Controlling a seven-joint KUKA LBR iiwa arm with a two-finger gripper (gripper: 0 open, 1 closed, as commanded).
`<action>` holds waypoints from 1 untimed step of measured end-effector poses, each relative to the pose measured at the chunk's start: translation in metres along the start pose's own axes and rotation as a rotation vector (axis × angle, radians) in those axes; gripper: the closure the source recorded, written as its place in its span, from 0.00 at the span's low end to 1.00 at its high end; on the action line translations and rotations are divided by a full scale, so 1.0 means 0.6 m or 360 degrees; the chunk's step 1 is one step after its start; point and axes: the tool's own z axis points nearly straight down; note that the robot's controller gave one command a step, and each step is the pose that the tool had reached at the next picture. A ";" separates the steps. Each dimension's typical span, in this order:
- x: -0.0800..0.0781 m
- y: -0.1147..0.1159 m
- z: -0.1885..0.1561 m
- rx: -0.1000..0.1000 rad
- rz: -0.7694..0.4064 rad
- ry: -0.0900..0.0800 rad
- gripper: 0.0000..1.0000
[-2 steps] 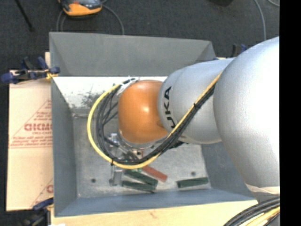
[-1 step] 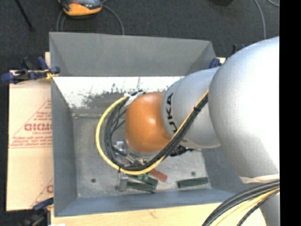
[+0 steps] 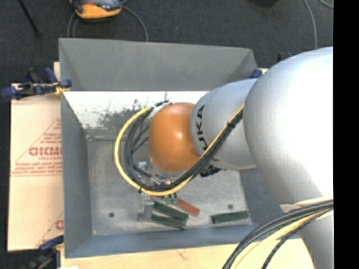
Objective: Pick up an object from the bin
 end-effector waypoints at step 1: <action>0.033 -0.084 0.000 -0.0003 -0.0095 -0.0010 0.00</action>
Offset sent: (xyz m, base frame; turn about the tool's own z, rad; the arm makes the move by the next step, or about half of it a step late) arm -0.0173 -0.0739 -0.0008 -0.1600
